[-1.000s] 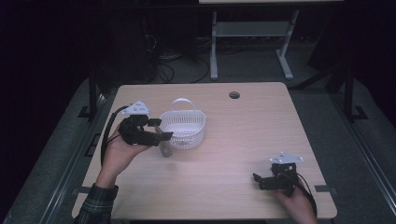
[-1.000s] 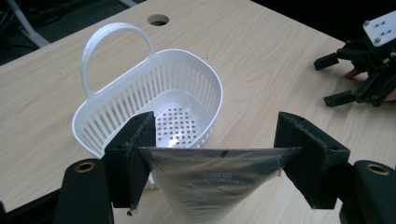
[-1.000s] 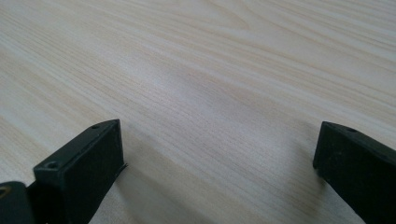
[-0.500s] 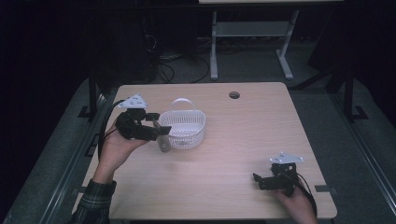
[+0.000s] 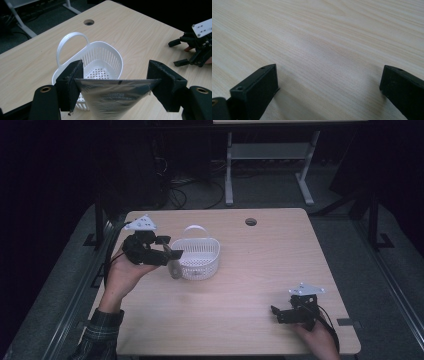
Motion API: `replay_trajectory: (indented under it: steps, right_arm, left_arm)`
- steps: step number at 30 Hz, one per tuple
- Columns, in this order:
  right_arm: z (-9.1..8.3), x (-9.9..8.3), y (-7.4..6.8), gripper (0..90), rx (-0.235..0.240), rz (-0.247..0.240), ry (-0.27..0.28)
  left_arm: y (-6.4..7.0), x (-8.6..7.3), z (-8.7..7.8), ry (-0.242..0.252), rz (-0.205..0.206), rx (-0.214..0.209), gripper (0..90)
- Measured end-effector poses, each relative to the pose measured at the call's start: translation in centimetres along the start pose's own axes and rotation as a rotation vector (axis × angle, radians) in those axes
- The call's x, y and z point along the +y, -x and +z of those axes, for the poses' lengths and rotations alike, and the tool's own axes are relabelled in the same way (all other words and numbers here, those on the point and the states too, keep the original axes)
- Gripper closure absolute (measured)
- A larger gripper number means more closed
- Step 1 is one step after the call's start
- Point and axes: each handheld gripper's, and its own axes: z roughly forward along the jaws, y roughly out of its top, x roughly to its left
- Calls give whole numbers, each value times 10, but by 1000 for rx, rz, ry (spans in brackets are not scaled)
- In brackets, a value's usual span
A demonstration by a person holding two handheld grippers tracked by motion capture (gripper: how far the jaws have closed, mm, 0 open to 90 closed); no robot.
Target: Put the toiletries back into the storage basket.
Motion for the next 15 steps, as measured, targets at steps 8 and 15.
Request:
replay_trajectory:
  steps: [8, 15]
  right_arm:
    - [0, 0, 0, 12, 0, 0, 0]
    - [0, 0, 0, 11, 0, 0, 0]
  left_arm:
    - [-1, 7, -2, 10, 0, 2, 295]
    - [-3, 14, -2, 16, 1, 0, 294]
